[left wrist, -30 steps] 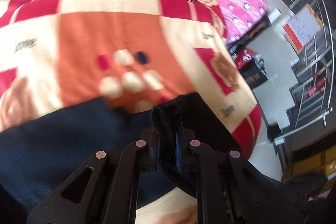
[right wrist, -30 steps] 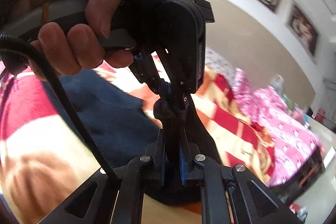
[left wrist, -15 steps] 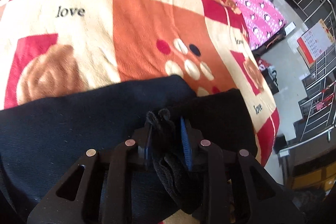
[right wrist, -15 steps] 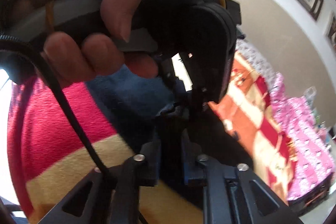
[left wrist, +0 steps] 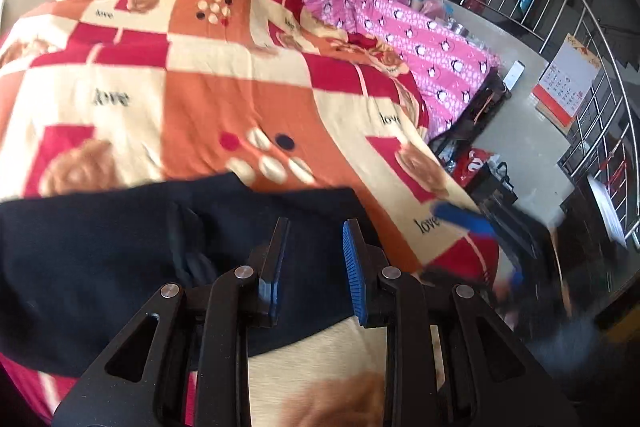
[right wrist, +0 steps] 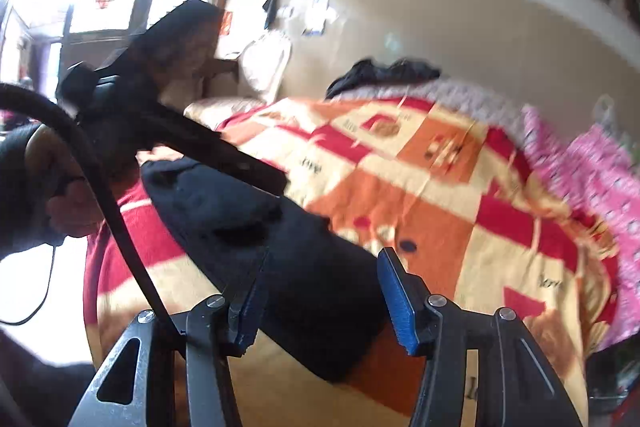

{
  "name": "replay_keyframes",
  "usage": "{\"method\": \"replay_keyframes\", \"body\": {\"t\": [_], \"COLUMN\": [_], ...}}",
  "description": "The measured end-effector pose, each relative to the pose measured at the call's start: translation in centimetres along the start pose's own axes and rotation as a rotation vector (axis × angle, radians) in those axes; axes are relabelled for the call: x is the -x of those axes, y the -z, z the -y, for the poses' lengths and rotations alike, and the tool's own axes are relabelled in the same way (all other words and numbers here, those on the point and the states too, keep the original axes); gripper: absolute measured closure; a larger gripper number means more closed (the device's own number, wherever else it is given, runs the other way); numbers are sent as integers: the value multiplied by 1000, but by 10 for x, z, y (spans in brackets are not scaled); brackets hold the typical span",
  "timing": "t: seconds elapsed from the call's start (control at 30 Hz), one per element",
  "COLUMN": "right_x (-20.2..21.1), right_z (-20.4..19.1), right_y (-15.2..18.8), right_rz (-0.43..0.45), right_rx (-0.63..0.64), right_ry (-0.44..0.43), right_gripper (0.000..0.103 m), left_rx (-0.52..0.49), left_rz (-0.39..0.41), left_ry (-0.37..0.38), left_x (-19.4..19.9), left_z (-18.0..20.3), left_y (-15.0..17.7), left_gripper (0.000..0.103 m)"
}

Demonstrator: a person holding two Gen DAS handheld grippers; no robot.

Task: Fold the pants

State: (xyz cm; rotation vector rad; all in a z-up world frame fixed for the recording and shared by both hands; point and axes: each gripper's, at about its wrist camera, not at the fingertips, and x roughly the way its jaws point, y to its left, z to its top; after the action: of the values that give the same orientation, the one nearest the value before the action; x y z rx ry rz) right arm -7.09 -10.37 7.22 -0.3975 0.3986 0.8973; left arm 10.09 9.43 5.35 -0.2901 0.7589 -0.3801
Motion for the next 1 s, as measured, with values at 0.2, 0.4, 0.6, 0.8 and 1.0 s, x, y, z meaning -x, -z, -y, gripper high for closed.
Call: {"method": "replay_keyframes", "body": {"t": [0.2,0.4,0.6,0.8,1.0], "right_x": [-42,-94,-114,-109,-87], "right_z": [47,56,64,57,36], "right_y": [-4,-1,10,8,-47], "right_rz": [-169,-259,-295,-276,-161], "right_rx": [64,86,0,43,36], "right_ry": [-242,-301,-344,-303,-277], "right_gripper": [51,50,31,32,39], "left_rx": [227,153,207,248,188], "left_rz": [-22,56,114,180,191], "left_ry": [-80,-162,-112,-58,-175], "left_x": [-29,-25,-27,-16,11], "left_z": [-59,-51,-64,-75,-51], "left_y": [24,41,45,57,73], "left_gripper": [81,84,88,97,93]}}
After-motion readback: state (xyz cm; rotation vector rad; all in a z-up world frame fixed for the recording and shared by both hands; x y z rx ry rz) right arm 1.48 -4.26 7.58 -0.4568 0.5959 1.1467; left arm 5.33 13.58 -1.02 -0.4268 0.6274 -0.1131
